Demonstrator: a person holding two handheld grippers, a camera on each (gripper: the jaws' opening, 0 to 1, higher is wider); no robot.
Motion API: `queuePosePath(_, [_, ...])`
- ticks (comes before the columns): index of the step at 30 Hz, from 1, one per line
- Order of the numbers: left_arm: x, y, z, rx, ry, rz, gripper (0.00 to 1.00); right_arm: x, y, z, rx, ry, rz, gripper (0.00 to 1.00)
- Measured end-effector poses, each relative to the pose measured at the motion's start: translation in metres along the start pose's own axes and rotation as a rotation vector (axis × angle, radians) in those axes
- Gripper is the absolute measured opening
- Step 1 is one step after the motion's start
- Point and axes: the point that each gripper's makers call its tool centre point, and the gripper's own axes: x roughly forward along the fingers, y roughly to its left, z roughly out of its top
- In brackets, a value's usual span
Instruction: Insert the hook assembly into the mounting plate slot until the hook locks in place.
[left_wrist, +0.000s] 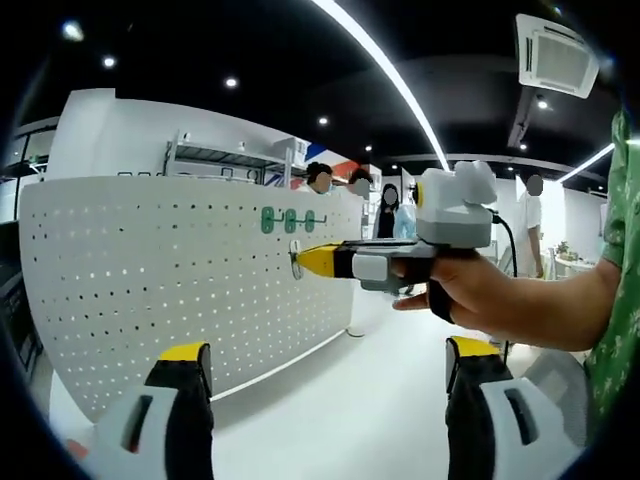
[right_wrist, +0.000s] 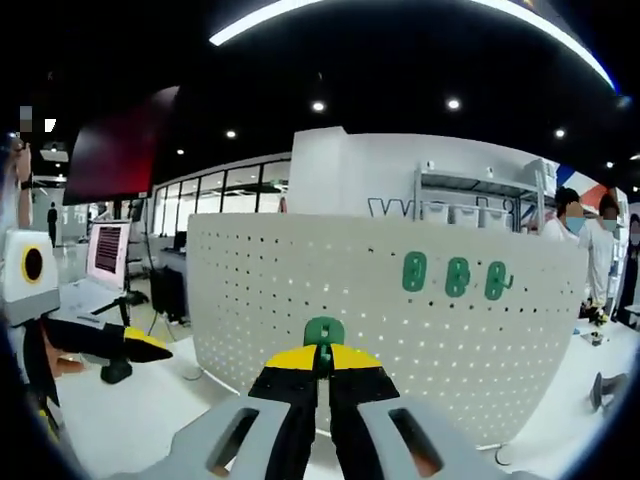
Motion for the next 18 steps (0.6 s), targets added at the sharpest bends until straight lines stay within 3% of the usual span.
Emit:
queuePosePath(13, [-0.005,0.009,-0.004,-0.002,0.009,0.007,0.97,0.038,-0.018,0.051,-0.063,-0.079,-0.058,0.01])
queuePosePath(18, [-0.006,0.013,-0.006,-0.007,0.011,0.009,0.96,0.049,-0.027,0.059,-0.081,-0.091,-0.080,0.01])
